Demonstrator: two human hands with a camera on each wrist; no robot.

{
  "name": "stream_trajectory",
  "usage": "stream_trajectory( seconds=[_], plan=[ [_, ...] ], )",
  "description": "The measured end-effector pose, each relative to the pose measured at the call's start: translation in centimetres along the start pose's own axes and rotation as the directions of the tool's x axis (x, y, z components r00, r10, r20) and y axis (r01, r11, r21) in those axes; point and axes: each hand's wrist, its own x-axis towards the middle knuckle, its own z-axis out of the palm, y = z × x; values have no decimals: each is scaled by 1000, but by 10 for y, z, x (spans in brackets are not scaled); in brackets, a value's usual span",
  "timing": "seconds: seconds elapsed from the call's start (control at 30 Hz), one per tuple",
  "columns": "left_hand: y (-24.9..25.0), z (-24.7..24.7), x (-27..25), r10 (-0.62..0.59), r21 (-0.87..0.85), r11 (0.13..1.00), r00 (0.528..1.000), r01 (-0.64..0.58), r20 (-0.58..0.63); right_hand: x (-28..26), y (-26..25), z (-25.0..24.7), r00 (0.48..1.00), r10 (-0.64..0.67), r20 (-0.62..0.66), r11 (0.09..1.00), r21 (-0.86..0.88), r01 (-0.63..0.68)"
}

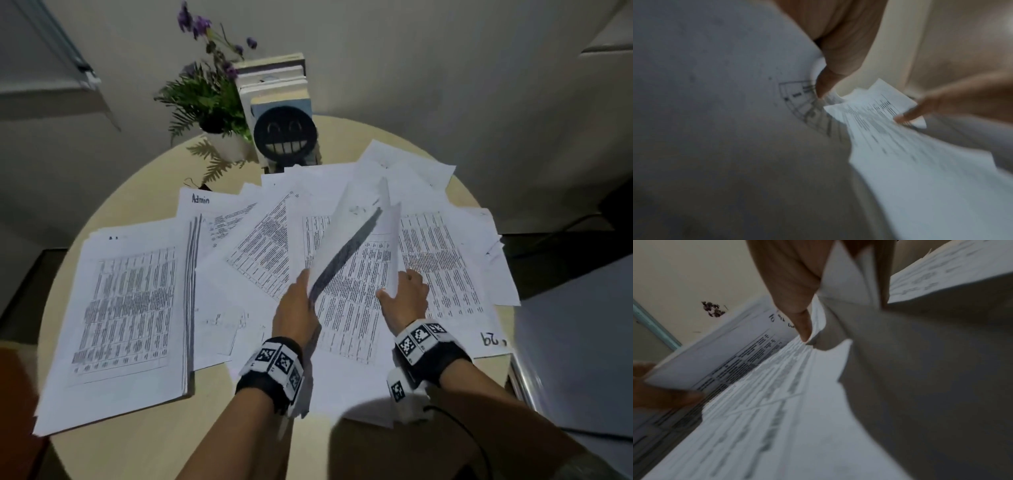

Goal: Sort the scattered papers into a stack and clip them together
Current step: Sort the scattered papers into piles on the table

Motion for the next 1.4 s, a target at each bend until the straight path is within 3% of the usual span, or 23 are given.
stream_trajectory(
  seconds=[0.1, 0.2, 0.3, 0.37, 0.43, 0.53, 0.6, 0.73, 0.83, 0.9, 0.97, 1.07, 1.17, 1.3, 1.37, 1.4],
  plan=[
    [10, -6, 2, -87, -132, 987, 996, 88, 9, 5, 5, -5, 1000, 6, -20, 971, 240, -1],
    [21, -15, 1, -148, -403, 902, 988, 154, 46, 5, 8, -28, 991, 129, 19, 808, 578, -116],
    [23, -18, 2, -208, -541, 798, 964, 264, 163, 6, 12, -55, 960, 207, 188, 661, 697, -278],
    [21, -16, 6, -234, -454, 838, 952, 301, 199, 9, 15, -67, 944, 226, 241, 695, 639, -329],
    [16, -12, 10, -363, -243, 885, 916, 397, 172, 13, 19, -77, 951, 251, 179, 761, 570, -308],
    [17, -9, 7, -598, -95, 794, 800, 600, 54, 19, 35, -84, 960, 278, 36, 807, 533, -254],
    [21, -2, 9, -625, -143, 764, 777, 629, 78, 22, 50, -76, 952, 305, 36, 835, 470, -285],
    [29, 7, 10, -481, -290, 817, 867, 498, 132, 25, 55, -71, 970, 239, 44, 920, 309, -241],
    [15, -25, 12, -364, -174, 914, 930, 366, 45, 28, 38, -94, 1000, 14, -17, 1000, 21, -13],
    [-5, -54, 19, -280, -21, 959, 955, 284, 101, 27, 21, -112, 987, -152, 58, 982, -106, 158],
    [-24, -84, 24, -250, 116, 966, 948, 231, 197, 20, 1, -122, 941, -235, 245, 939, -195, 285],
    [-39, -115, 29, -227, 226, 960, 936, 168, 268, 5, -26, -115, 811, -365, 458, 826, -243, 509],
    [-21, -121, 24, -108, 315, 949, 949, 10, 295, -15, -46, -91, 673, -586, 450, 634, -263, 728],
    [23, -108, 13, 138, 441, 853, 935, -281, 328, -32, -76, -63, 481, -748, 458, 326, -378, 867],
    [39, -106, 9, 238, 497, 788, 925, -363, 297, -32, -86, -59, 457, -745, 487, 281, -392, 876],
    [43, -108, 8, 272, 510, 773, 924, -377, 270, -31, -89, -60, 494, -715, 495, 329, -385, 862]
  ],
)
